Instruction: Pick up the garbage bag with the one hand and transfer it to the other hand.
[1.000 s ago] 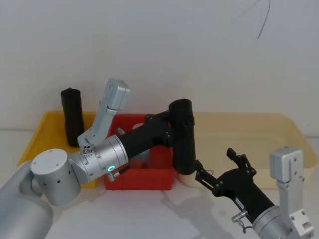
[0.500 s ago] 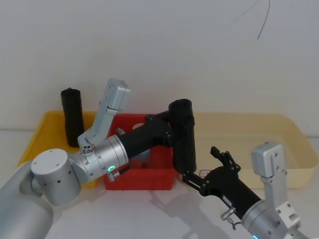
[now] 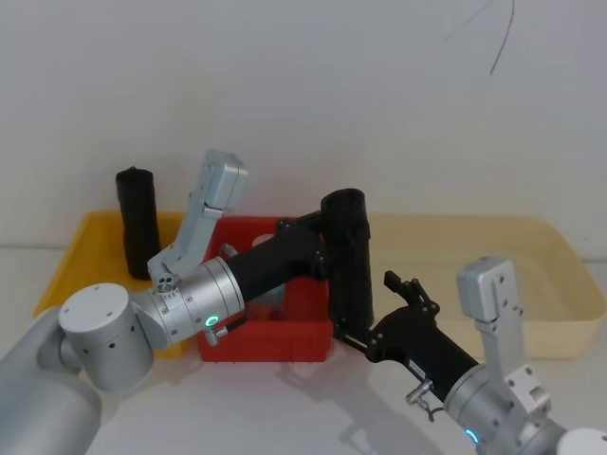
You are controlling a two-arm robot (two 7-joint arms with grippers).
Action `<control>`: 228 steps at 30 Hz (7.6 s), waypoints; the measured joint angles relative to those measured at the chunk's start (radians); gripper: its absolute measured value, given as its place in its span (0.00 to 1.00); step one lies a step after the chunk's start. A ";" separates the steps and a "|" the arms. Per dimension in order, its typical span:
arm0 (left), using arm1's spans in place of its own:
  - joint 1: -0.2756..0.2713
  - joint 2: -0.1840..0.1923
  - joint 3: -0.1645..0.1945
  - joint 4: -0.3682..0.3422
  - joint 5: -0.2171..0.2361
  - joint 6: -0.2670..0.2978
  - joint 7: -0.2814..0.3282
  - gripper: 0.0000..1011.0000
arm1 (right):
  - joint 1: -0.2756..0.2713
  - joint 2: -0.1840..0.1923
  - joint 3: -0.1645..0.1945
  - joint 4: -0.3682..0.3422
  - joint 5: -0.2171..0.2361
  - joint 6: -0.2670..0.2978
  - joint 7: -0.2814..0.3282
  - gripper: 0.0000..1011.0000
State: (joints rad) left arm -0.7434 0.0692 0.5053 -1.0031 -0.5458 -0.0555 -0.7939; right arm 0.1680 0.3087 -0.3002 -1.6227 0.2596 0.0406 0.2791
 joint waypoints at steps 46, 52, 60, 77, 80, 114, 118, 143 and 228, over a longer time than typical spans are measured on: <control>0.000 0.000 0.000 0.000 0.000 0.000 0.000 0.56 | 0.131 -0.037 -0.036 0.141 0.032 0.002 0.059 0.57; 0.000 0.000 0.000 0.000 0.000 0.000 0.000 0.75 | 0.130 -0.031 -0.020 0.142 0.032 0.002 0.046 0.57; 0.000 0.000 0.000 0.000 0.000 0.000 0.000 0.99 | 0.139 -0.016 0.022 0.158 0.030 0.000 0.021 0.57; 0.000 0.000 0.000 0.000 0.000 0.000 0.000 0.99 | 0.260 0.017 0.105 0.337 0.005 -0.032 -0.009 0.57; 0.000 0.000 0.000 0.000 0.000 0.000 0.000 0.99 | 0.283 0.022 0.116 0.369 0.002 -0.036 -0.009 0.57; 0.006 0.005 -0.003 -0.010 0.001 -0.004 0.023 0.99 | 0.283 0.079 0.128 0.262 -0.063 -0.013 0.034 0.99; 0.013 0.013 -0.008 -0.022 0.006 -0.009 0.049 0.99 | 0.282 0.077 0.117 0.234 -0.062 -0.016 0.053 0.99; 0.114 0.108 -0.105 -0.207 0.086 -0.082 0.317 0.99 | 0.329 0.018 -0.007 0.196 -0.017 -0.019 0.174 0.99; 0.219 0.197 -0.202 -0.402 0.309 -0.168 0.614 0.99 | 0.637 -0.182 -0.266 0.799 -0.065 0.047 0.272 0.99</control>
State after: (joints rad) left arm -0.5239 0.2662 0.3031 -1.4049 -0.2368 -0.2233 -0.1800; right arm 0.8053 0.1263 -0.5658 -0.8240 0.1948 0.0875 0.5507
